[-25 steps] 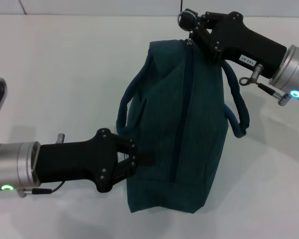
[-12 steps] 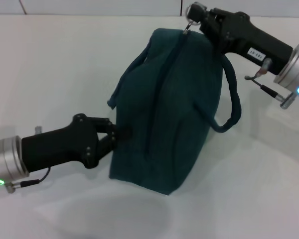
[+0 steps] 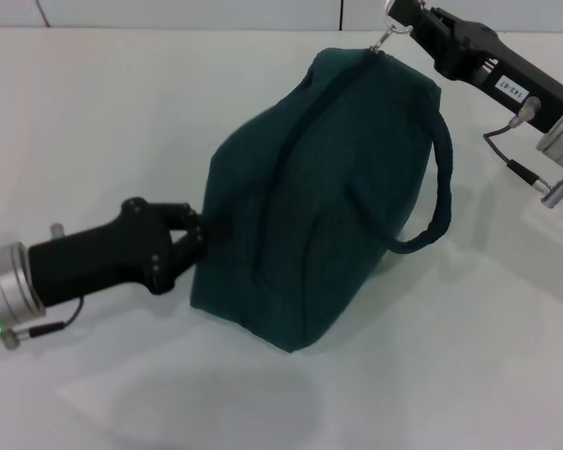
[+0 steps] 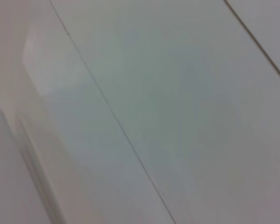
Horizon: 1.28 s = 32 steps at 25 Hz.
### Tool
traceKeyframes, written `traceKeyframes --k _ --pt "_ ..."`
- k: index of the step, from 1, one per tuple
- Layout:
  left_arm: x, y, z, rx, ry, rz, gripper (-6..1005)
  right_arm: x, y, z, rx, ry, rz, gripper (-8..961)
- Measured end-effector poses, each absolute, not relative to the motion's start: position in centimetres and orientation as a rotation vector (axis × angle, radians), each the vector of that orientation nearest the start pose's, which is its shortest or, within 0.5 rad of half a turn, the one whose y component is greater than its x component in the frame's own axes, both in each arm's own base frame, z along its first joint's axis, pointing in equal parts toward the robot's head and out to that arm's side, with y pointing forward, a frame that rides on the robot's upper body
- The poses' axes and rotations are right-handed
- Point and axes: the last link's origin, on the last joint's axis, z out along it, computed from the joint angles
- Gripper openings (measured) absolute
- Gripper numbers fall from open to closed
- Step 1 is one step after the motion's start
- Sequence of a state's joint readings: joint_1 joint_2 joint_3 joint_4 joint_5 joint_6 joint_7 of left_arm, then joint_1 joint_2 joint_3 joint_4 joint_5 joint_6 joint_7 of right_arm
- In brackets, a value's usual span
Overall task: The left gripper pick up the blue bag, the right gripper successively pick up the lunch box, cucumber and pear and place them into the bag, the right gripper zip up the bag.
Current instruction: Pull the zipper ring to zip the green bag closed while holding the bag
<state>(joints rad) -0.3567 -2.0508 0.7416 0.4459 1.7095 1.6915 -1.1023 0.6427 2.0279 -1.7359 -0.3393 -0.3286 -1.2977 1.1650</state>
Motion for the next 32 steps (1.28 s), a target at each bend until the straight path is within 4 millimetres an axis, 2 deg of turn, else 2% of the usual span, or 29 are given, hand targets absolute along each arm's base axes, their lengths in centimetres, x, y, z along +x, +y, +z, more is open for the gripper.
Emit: traceKeyframes --k 4,7,12,15,17,20,21,22,23,28,32 --pt "-29.3 27.4 0.9 -2.512 -0.622 -1.067 77 17.7 37.8 -2.7 -2.230 0.785 1.479 23" --pt "-29.4 27.8 2.0 -2.496 -0.628 -1.058 140 17.7 37.8 -2.7 -2.230 0.785 1.479 23" --pt "-29.0 29.5 5.5 -2.441 -0.710 -1.048 244 17.4 37.9 -2.7 -2.235 0.779 1.482 24" --pt "-27.8 30.8 8.0 -2.432 -0.712 -1.034 321 17.4 37.9 -2.7 -2.234 0.779 1.482 24" --pt "-26.0 31.7 9.4 -2.471 -0.722 -1.011 390 17.4 38.0 -2.6 -2.228 0.782 1.483 24" --pt "-22.1 33.1 10.6 -2.578 -0.732 -0.919 494 17.4 38.1 -2.6 -2.220 0.787 1.483 25" --pt "-19.0 33.6 10.8 -2.653 -0.729 -0.830 539 17.4 38.1 -2.6 -2.218 0.788 1.483 25" --pt "-19.0 33.6 10.8 -2.653 -0.729 -0.830 584 17.4 38.1 -2.6 -2.218 0.788 1.483 25" --pt "-17.7 33.7 10.7 -2.682 -0.731 -0.791 630 17.5 38.1 -2.5 -2.215 0.790 1.485 25" --pt "-11.6 35.0 9.2 -2.728 -0.803 -0.541 866 17.5 38.2 -2.5 -2.206 0.793 1.489 25" --pt "-10.3 36.3 6.9 -2.703 -0.908 -0.388 847 17.4 38.2 -2.5 -2.207 0.789 1.489 26"
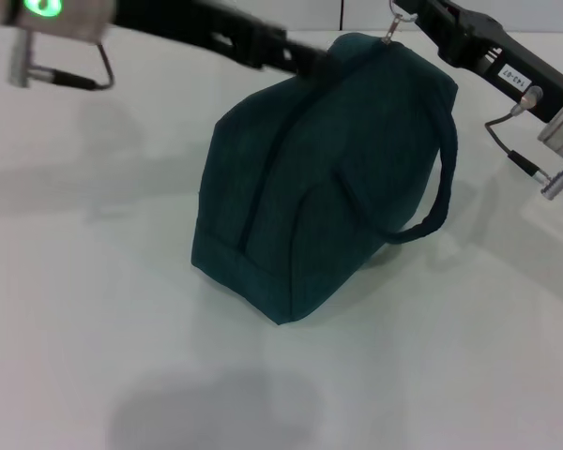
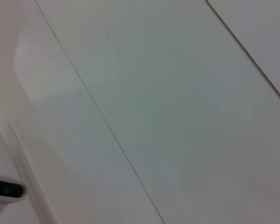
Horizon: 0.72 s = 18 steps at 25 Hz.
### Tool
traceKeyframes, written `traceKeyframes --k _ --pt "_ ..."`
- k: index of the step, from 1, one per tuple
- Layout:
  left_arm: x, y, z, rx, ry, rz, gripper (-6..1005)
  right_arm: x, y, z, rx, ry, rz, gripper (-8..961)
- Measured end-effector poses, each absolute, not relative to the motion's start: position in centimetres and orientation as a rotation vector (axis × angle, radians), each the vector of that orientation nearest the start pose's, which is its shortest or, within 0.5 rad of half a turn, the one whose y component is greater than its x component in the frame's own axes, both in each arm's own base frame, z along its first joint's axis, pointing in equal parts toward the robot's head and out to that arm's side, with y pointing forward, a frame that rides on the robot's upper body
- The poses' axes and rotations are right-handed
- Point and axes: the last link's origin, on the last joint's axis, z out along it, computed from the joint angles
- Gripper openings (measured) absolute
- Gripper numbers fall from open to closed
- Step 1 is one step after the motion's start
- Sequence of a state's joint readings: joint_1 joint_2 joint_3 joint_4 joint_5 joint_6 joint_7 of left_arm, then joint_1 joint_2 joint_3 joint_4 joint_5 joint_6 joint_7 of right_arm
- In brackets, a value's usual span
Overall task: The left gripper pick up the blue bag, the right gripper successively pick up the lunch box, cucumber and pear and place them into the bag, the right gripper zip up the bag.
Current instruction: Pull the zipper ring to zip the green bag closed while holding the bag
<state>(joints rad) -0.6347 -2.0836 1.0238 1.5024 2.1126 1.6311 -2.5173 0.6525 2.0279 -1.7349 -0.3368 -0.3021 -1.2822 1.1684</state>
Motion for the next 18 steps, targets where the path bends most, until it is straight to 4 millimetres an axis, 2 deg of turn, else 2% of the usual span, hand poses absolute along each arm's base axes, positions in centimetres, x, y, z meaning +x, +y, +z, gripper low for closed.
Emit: traceKeyframes --k 3,6,18 --pt "-9.9 37.1 4.5 -2.696 -0.937 -0.250 833 17.5 38.2 -2.4 -2.205 0.791 1.489 26" --pt "-9.4 37.2 3.5 -2.707 -0.917 -0.216 818 17.5 38.2 -2.4 -2.204 0.791 1.488 27" --pt "-9.3 37.3 2.8 -2.703 -0.932 -0.202 761 17.7 38.1 -2.5 -2.201 0.793 1.482 28"
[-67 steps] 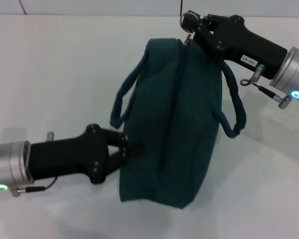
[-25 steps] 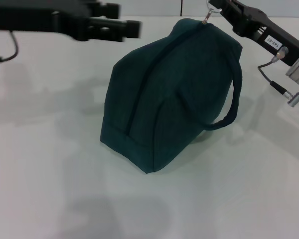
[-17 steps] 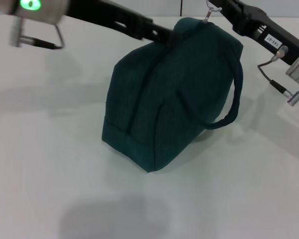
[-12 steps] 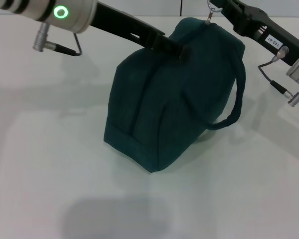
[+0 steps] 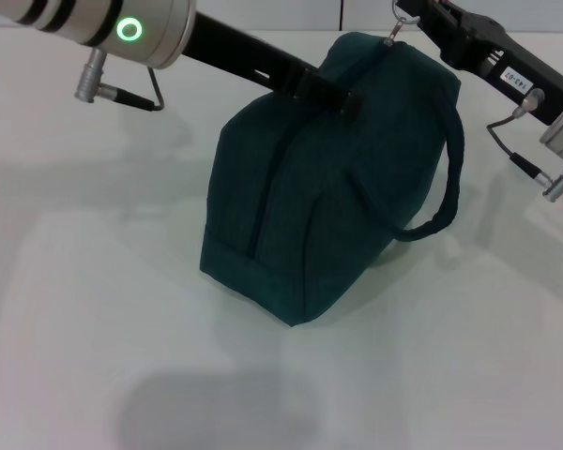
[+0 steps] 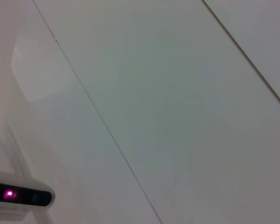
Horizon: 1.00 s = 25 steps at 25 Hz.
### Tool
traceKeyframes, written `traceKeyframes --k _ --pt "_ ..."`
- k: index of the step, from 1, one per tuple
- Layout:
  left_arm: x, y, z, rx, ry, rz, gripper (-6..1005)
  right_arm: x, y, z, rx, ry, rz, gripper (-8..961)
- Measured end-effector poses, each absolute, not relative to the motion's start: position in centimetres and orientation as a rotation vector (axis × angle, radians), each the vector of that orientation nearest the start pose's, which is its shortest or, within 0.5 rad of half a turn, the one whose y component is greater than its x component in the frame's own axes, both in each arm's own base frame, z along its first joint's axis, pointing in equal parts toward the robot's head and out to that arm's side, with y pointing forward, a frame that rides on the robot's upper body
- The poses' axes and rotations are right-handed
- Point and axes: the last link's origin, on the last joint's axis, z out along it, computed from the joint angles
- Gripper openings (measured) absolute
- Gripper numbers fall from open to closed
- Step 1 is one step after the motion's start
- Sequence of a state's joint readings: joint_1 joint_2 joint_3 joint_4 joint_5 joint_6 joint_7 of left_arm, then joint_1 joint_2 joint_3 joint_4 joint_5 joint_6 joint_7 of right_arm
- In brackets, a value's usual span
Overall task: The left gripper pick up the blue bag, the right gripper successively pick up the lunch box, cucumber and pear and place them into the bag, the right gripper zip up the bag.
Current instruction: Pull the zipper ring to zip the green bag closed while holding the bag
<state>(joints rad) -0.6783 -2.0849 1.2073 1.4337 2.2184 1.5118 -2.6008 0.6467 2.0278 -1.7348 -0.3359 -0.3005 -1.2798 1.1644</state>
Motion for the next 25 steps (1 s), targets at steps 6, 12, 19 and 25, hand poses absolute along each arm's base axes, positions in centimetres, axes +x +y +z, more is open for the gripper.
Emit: traceKeyframes --k 6,12,19,25 --pt "-9.3 36.9 2.4 -2.760 -0.811 -0.194 697 17.8 38.2 -2.5 -2.199 0.798 1.476 28" --pt "-9.1 36.9 2.4 -2.773 -0.767 -0.188 381 17.9 38.3 -2.4 -2.188 0.804 1.480 29" --pt "-9.0 36.8 2.3 -2.791 -0.725 -0.183 165 17.9 38.3 -2.4 -2.187 0.805 1.479 30" --pt "-8.5 36.2 2.3 -2.853 -0.668 -0.241 143 18.8 38.7 -2.7 -2.161 0.850 1.415 30"
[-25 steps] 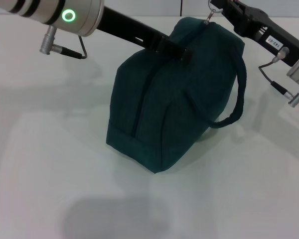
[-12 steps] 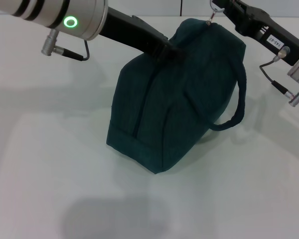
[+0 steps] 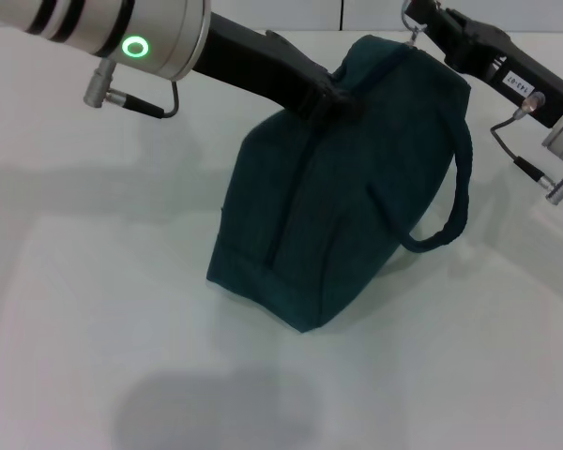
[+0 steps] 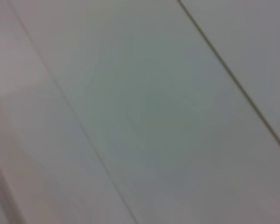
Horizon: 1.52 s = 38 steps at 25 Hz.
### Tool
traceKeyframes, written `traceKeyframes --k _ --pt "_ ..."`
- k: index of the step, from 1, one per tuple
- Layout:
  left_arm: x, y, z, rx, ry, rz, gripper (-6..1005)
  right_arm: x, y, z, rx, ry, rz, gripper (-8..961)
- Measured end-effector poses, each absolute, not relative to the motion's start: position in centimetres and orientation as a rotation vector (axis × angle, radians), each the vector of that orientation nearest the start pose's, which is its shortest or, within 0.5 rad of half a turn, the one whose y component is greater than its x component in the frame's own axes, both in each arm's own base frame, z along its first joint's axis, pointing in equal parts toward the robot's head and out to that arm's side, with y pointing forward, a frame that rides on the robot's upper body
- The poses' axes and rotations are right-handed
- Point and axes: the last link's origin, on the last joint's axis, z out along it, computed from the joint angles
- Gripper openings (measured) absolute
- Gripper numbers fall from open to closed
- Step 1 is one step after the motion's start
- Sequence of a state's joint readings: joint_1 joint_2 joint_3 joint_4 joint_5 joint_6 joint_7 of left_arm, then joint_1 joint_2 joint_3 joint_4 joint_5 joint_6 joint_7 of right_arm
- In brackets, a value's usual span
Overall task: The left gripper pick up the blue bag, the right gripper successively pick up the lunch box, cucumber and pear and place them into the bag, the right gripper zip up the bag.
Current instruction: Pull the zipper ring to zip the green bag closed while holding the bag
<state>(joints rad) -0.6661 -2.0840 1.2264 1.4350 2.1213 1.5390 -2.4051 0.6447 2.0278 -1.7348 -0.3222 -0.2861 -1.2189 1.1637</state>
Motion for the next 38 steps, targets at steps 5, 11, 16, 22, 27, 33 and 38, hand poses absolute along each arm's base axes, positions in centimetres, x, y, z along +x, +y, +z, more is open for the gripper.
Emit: traceKeyframes --k 5,11,16,22,27,33,38 --pt "-8.4 35.5 2.6 -2.884 -0.656 -0.286 125 20.4 38.8 -3.0 -2.122 0.911 1.344 31" --pt "-8.1 34.9 2.8 -2.918 -0.625 -0.318 75 22.5 38.8 -3.3 -2.079 0.983 1.243 31" --pt "-7.9 34.6 3.1 -2.937 -0.596 -0.371 47 23.5 39.0 -3.6 -2.058 1.021 1.171 32" --pt "-7.8 34.5 3.1 -2.944 -0.582 -0.389 47 23.9 39.0 -3.9 -2.056 1.036 1.139 33" --pt "-7.8 34.6 3.1 -2.946 -0.559 -0.392 47 23.8 39.0 -3.9 -2.055 1.037 1.139 33" --pt "-8.2 34.8 3.2 -2.928 -0.589 -0.409 48 23.8 39.0 -3.5 -2.026 1.042 1.180 34" --pt "-9.4 35.3 3.7 -2.894 -0.636 -0.441 48 23.6 38.4 -3.1 -2.027 1.020 1.238 34"
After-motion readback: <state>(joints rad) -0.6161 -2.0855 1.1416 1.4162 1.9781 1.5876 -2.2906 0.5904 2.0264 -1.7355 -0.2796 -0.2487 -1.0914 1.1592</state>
